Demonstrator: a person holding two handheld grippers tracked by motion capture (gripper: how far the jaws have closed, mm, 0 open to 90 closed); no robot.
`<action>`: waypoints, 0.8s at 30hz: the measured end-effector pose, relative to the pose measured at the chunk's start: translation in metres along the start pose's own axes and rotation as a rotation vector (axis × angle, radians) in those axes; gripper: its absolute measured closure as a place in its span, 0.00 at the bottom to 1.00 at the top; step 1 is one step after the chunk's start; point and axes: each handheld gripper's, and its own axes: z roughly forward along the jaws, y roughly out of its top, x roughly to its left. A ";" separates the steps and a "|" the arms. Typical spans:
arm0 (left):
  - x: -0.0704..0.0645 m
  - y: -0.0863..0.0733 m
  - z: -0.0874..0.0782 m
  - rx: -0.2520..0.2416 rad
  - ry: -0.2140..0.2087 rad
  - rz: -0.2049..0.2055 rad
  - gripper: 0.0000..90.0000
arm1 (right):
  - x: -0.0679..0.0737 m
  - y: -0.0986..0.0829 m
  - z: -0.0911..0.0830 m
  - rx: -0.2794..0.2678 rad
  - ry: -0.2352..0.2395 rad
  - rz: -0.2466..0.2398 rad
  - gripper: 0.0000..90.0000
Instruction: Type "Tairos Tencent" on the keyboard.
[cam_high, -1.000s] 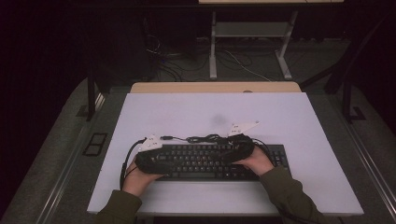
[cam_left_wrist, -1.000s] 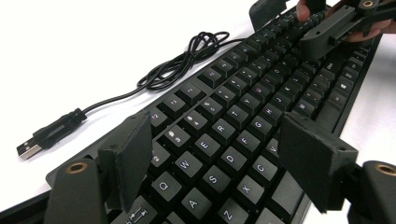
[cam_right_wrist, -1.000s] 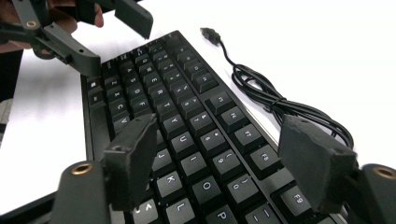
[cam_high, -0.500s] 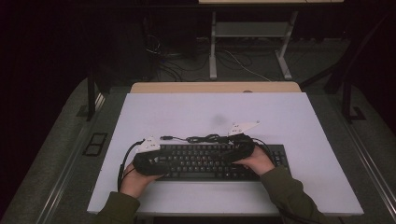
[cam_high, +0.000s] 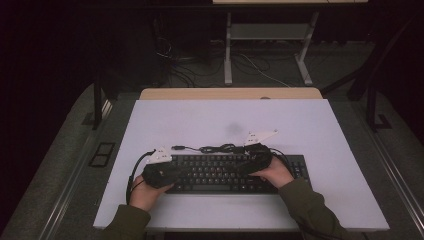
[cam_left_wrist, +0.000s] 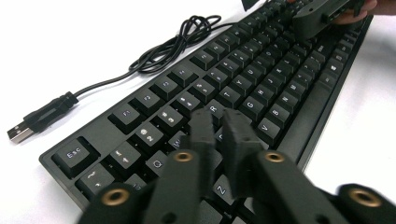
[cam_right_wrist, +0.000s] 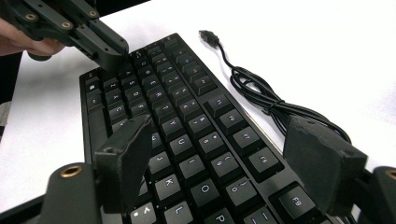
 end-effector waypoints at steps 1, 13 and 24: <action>0.000 0.000 0.001 0.007 -0.001 0.002 0.97 | 0.000 0.000 0.000 0.000 0.000 0.000 0.26; 0.000 -0.001 0.007 0.036 -0.007 0.007 0.99 | 0.000 0.000 0.000 0.000 -0.004 -0.001 0.26; 0.002 -0.002 0.011 0.053 -0.003 0.008 0.99 | 0.000 0.000 0.000 0.001 -0.007 -0.003 0.26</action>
